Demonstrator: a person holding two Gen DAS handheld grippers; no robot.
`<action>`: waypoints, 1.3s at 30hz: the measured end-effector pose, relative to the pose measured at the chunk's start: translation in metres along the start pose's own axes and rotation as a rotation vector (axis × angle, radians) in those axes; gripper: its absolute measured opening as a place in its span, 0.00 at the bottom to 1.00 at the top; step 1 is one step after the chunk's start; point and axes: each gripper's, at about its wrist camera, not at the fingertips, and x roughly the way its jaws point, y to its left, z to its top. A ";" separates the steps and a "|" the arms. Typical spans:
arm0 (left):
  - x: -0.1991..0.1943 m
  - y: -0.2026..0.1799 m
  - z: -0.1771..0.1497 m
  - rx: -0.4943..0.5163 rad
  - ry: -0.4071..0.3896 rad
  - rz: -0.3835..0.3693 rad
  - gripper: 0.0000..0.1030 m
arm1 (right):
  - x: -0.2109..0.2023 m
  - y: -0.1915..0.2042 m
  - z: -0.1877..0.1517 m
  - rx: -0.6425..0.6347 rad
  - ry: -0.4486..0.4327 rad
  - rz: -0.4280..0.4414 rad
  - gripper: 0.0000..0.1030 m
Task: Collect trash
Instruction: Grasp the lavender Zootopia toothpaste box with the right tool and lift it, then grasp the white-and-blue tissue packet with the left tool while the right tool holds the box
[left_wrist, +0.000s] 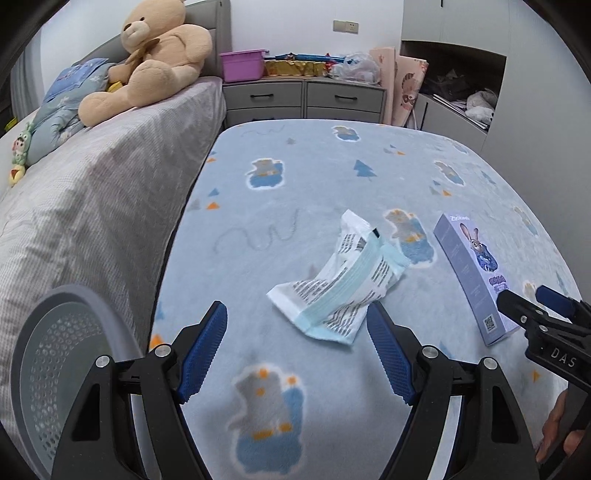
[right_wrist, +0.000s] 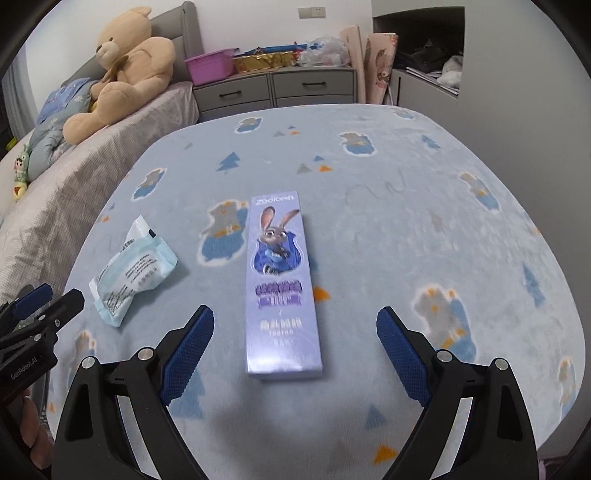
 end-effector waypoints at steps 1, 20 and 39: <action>0.003 -0.002 0.003 0.004 0.003 -0.003 0.72 | 0.005 0.000 0.003 0.000 0.007 0.007 0.86; 0.041 -0.026 0.023 0.180 0.070 -0.096 0.72 | 0.053 -0.002 0.015 -0.026 0.088 0.029 0.57; 0.080 -0.039 0.026 0.211 0.139 -0.087 0.72 | 0.035 -0.015 0.018 0.030 0.042 0.134 0.43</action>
